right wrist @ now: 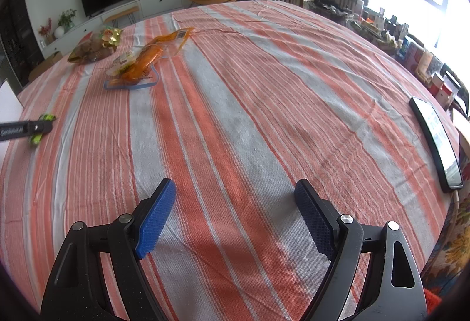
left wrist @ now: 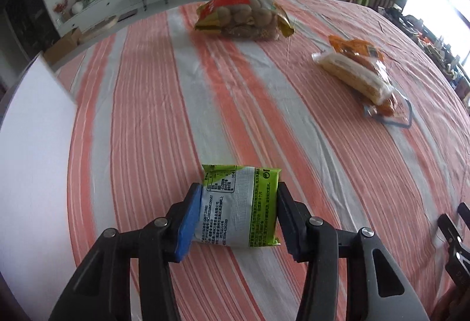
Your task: Organize snacks
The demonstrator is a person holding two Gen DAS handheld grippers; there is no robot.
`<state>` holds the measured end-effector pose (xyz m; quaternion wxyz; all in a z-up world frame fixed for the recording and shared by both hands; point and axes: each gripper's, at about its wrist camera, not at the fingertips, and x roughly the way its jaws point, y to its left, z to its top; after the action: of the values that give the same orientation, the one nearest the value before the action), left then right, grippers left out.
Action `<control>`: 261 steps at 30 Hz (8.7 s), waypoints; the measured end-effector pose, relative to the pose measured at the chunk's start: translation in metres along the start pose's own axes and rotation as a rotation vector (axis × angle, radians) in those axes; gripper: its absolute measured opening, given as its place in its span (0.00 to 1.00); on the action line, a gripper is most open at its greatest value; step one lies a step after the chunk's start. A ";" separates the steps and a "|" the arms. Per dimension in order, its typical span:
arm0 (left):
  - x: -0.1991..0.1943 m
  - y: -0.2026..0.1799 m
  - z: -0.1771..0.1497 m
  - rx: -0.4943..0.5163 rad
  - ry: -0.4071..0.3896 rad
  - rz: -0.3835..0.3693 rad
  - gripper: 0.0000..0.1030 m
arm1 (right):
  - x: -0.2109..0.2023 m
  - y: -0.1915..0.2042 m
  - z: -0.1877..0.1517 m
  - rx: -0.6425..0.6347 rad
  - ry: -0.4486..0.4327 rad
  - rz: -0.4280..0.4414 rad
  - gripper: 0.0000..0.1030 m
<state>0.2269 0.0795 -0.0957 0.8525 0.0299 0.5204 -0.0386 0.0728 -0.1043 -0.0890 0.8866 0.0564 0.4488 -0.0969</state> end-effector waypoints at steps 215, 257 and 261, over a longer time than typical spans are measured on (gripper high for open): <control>-0.023 -0.038 -0.077 0.031 -0.146 -0.032 1.00 | 0.072 0.030 0.077 -0.079 -0.017 0.204 0.80; 0.067 -0.048 0.201 0.803 -0.062 0.143 0.98 | 0.071 0.025 0.076 -0.074 -0.020 0.227 0.82; 0.092 -0.049 0.212 0.740 -0.045 0.092 0.98 | 0.071 0.026 0.076 -0.076 -0.019 0.229 0.83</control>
<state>0.4519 0.0085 -0.0807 0.7960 0.3585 0.4506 -0.1865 0.1786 -0.1021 -0.1010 0.8975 0.0726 0.4345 0.0218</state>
